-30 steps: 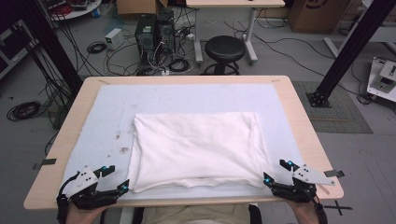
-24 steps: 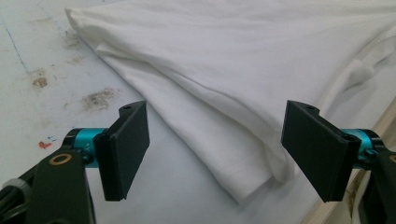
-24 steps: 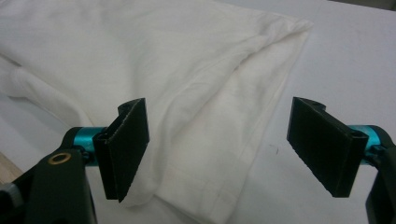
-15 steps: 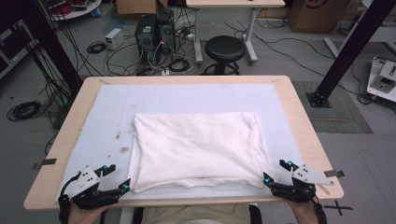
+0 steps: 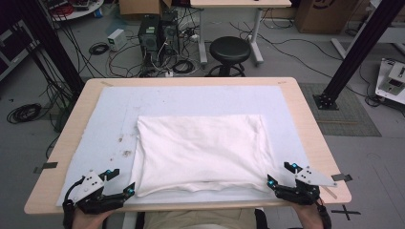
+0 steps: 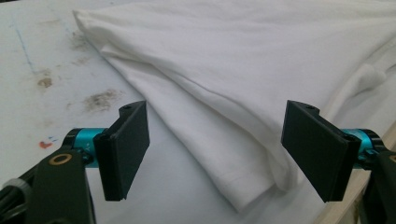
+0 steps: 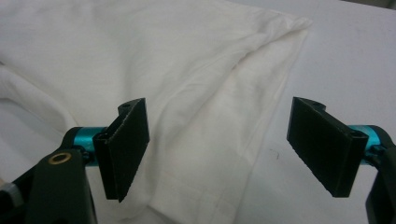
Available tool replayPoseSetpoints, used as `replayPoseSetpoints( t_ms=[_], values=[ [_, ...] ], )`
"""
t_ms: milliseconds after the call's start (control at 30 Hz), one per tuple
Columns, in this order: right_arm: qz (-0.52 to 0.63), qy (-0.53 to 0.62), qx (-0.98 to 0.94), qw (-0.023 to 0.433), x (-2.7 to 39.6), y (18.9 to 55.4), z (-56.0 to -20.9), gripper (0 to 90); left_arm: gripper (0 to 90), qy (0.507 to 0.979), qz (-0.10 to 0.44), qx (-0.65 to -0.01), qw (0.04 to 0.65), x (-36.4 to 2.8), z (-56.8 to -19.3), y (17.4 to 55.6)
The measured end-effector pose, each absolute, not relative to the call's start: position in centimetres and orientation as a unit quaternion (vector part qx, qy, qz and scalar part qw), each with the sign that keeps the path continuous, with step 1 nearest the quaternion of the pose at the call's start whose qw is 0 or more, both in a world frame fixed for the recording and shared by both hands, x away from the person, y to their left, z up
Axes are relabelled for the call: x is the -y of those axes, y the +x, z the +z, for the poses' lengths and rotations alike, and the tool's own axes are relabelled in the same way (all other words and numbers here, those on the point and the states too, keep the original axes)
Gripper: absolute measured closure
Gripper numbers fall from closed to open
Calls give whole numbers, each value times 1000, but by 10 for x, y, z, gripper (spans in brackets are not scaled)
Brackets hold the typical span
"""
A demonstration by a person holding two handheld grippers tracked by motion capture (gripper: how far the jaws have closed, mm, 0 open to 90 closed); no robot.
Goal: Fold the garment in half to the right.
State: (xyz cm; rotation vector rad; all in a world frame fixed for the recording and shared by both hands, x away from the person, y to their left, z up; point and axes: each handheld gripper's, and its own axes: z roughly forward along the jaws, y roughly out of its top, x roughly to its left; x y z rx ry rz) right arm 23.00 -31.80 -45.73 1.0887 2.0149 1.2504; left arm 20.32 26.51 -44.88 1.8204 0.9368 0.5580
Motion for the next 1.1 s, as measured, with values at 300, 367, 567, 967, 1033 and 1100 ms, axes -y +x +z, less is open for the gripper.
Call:
replayPoseSetpoints(
  t_ms=[300, 367, 567, 967, 1033, 1100],
  values=[
    [463, 409, -742, 261, 318, 229, -458, 214, 236, 765, 214, -377, 476, -248, -455, 202],
    [462, 406, -743, 264, 317, 230, -458, 214, 236, 766, 212, -378, 475, -246, -456, 202],
    [462, 407, -743, 264, 318, 229, -458, 214, 234, 771, 224, -397, 444, -240, -462, 203],
    [460, 411, -742, 261, 318, 230, -459, 215, 229, 761, 222, -414, 447, -237, -468, 204],
    [460, 411, -743, 262, 317, 230, -458, 215, 229, 759, 220, -426, 441, -238, -469, 205],
    [460, 408, -742, 265, 318, 230, -458, 215, 230, 754, 213, -432, 447, -241, -470, 206]
  ],
)
